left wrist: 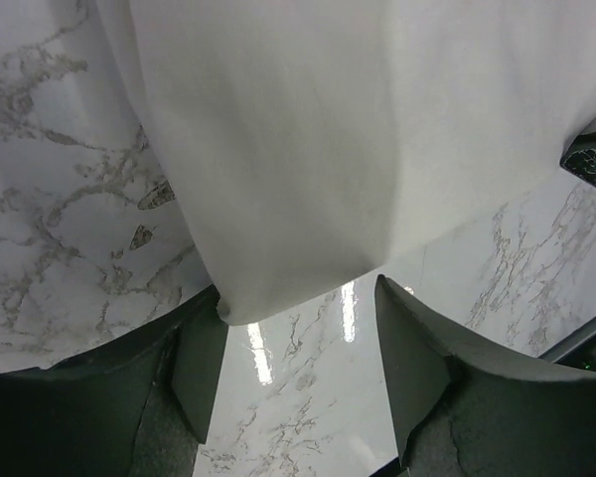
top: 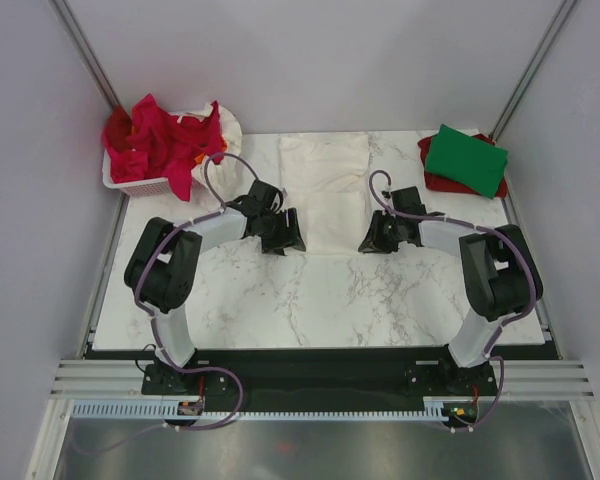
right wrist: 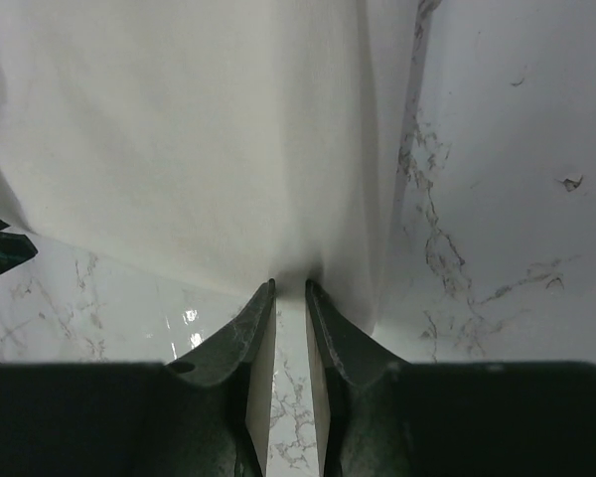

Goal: Fold and stack the t-shirts
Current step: Fold the tshirt, then neatly place the folded tshirt to the corner

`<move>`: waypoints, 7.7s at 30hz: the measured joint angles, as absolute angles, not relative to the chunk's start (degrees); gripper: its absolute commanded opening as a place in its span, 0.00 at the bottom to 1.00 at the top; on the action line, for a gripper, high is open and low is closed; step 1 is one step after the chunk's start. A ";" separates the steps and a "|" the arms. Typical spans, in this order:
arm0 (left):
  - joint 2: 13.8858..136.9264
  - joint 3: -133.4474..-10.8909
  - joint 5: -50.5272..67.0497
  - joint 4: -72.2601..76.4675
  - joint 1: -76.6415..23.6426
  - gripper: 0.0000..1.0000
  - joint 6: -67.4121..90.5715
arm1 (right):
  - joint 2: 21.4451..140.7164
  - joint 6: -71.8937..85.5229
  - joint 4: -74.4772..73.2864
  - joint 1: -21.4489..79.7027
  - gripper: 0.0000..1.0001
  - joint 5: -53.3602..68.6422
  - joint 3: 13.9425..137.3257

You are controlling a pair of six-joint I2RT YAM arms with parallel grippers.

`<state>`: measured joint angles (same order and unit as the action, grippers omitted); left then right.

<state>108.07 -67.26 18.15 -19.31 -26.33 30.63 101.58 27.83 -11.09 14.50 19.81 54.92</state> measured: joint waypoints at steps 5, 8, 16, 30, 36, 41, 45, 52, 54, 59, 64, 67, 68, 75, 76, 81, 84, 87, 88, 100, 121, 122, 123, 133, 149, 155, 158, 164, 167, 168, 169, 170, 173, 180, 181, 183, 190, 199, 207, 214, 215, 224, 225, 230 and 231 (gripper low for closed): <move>104.47 -61.63 18.15 -14.06 -26.28 0.65 31.53 | 99.88 27.86 -7.18 14.52 0.36 19.73 51.90; 98.89 -55.90 17.80 -14.83 -26.63 0.64 32.14 | 98.63 27.57 -6.96 14.52 0.46 19.14 51.29; 84.99 -56.05 13.98 -18.09 -28.97 0.54 32.16 | 96.05 25.80 -16.56 14.52 0.53 16.32 54.08; 103.15 -60.73 15.09 -9.28 -32.71 0.49 34.02 | 97.60 24.34 -19.68 14.79 0.49 15.92 60.16; 102.85 -56.12 15.40 -4.25 -31.97 0.49 34.26 | 99.72 24.64 -14.37 14.59 0.48 15.84 55.53; 98.24 -49.43 15.03 -1.06 -31.16 0.49 34.22 | 95.26 25.39 -8.16 14.87 0.49 16.03 48.66; 93.34 -44.03 14.61 -0.89 -30.17 0.49 34.17 | 91.07 25.74 -6.66 15.55 0.50 15.81 43.72; 83.77 -37.50 13.30 -5.74 -29.98 0.65 33.80 | 86.43 25.54 -11.84 16.51 0.69 15.25 41.71; 80.47 -37.15 12.75 -7.92 -29.98 0.76 33.52 | 84.09 25.26 -15.81 16.97 0.77 14.46 41.76; 74.39 -37.15 12.10 -8.91 -29.98 0.78 33.34 | 76.49 24.34 -23.05 17.45 0.86 9.98 42.76; 78.04 -36.71 13.96 -6.13 -30.39 0.73 34.76 | 74.85 24.88 -23.97 17.39 0.87 7.05 42.92; 81.06 -35.40 15.25 -2.09 -31.94 0.70 36.56 | 74.19 25.78 -23.83 17.37 0.88 5.45 41.69; 82.02 -35.03 15.55 -0.93 -32.38 0.69 37.08 | 73.95 26.00 -23.86 17.28 0.88 4.99 41.19; 86.80 -34.48 16.64 7.62 -33.91 0.64 40.71 | 73.80 26.35 -23.83 16.84 0.88 3.68 38.63; 87.33 -34.50 16.64 8.54 -34.06 0.64 41.06 | 73.80 26.33 -23.81 16.84 0.88 3.57 38.37; 90.50 -35.38 16.64 13.06 -35.44 0.53 42.72 | 73.80 26.50 -23.66 16.71 0.88 3.53 37.32; 92.47 -35.73 16.53 14.74 -36.01 0.14 43.88 | 73.82 27.09 -23.11 16.71 0.88 3.55 36.88; 93.82 -35.62 16.14 15.03 -36.14 0.02 44.14 | 73.65 27.79 -22.17 16.71 0.87 3.62 36.07; 93.78 -35.59 15.97 15.11 -36.18 0.02 44.12 | 73.45 27.97 -21.71 16.69 0.87 3.73 35.62; 89.95 -32.45 13.19 14.37 -35.07 0.02 44.12 | 69.80 33.08 -10.17 16.62 0.69 9.08 27.73; 89.84 -32.32 13.78 14.02 -34.20 0.02 44.12 | 68.38 37.93 -0.91 16.38 0.45 11.05 21.78; 89.84 -32.32 13.78 14.02 -34.20 0.02 44.12 | 68.31 37.98 -0.82 16.38 0.44 10.98 21.69; 89.84 -32.32 13.80 14.02 -34.20 0.02 44.12 | 68.29 38.04 -0.75 16.38 0.44 10.94 21.63; 89.84 -32.32 13.82 14.00 -34.20 0.02 44.12 | 68.99 38.92 -0.27 16.34 0.16 10.37 21.17; 72.62 -32.93 12.05 -3.03 -34.26 0.02 43.16 | 62.00 38.79 -9.85 18.15 0.00 13.15 21.50; 64.84 -33.67 11.27 -7.44 -34.52 0.02 42.52 | 52.73 38.92 -20.05 20.10 0.00 13.06 26.85; 60.99 -36.51 10.83 -12.75 -34.85 0.02 42.44 | 48.10 39.22 -25.21 20.58 0.00 12.60 31.24; 59.66 -48.58 10.76 -26.04 -35.00 0.02 40.95 | 49.52 38.44 -32.47 20.80 0.00 9.85 43.62; 62.81 -55.16 10.57 -29.06 -34.65 0.02 38.92 | 54.33 36.97 -33.58 20.82 0.00 6.98 49.17; 64.03 -56.93 10.55 -29.58 -34.37 0.02 38.33 | 56.55 36.34 -33.98 20.80 0.00 5.96 51.09; 65.71 -59.00 10.55 -30.35 -33.89 0.02 37.47 | 58.76 35.68 -34.15 20.80 0.00 4.91 52.97; 67.42 -60.95 10.50 -30.74 -33.26 0.02 36.62 | 60.51 35.22 -34.00 20.80 0.00 4.14 54.37; 72.62 -66.24 10.72 -31.88 -30.85 0.02 34.52 | 66.48 33.56 -34.13 20.80 0.00 2.07 59.13; 83.74 -77.58 12.36 -34.09 -25.85 0.02 30.33 | 78.78 31.16 -32.86 20.38 0.00 -1.08 68.58; 85.78 -79.55 12.80 -34.30 -25.06 0.02 29.76 | 80.40 31.07 -32.58 20.23 0.00 -1.43 69.76; 91.11 -84.47 13.93 -34.52 -23.35 0.02 28.67 | 85.38 30.96 -32.08 19.70 0.00 -2.33 73.43; 118.54 -112.51 19.70 -37.95 -17.91 0.68 24.53 | 106.87 31.70 -32.01 16.32 0.76 -6.11 91.68; 146.10 -148.29 24.58 -52.27 -15.00 1.00 22.96 | 120.99 31.75 -36.97 11.53 0.95 -9.32 108.05; 130.85 -132.09 23.62 -55.44 -16.64 1.00 21.82 | 104.86 31.70 -28.60 11.16 0.98 -0.12 84.38; 104.42 -108.03 21.02 -53.19 -18.39 1.00 19.22 | 106.65 32.38 -16.05 6.94 0.98 17.89 69.08; 100.25 -103.70 20.58 -52.12 -18.39 1.00 18.90 | 107.72 32.53 -14.85 6.39 0.98 19.42 68.20; 75.53 -69.58 15.51 -46.96 -18.09 1.00 17.63 | 112.27 35.92 -1.87 4.64 0.96 26.50 67.13; 73.49 -66.08 14.96 -46.85 -18.09 1.00 17.63 | 112.86 36.69 0.10 4.64 0.95 27.16 67.13; 62.92 -53.01 12.01 -45.67 -18.09 1.00 17.80 | 115.83 40.88 9.61 5.21 0.88 28.84 66.48; 60.75 -51.37 11.33 -45.41 -18.09 1.00 18.11 | 116.29 41.43 11.11 5.74 0.86 28.86 66.41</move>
<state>60.75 -51.37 11.33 -45.41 -18.09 18.11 116.29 41.43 11.11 5.74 28.86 66.41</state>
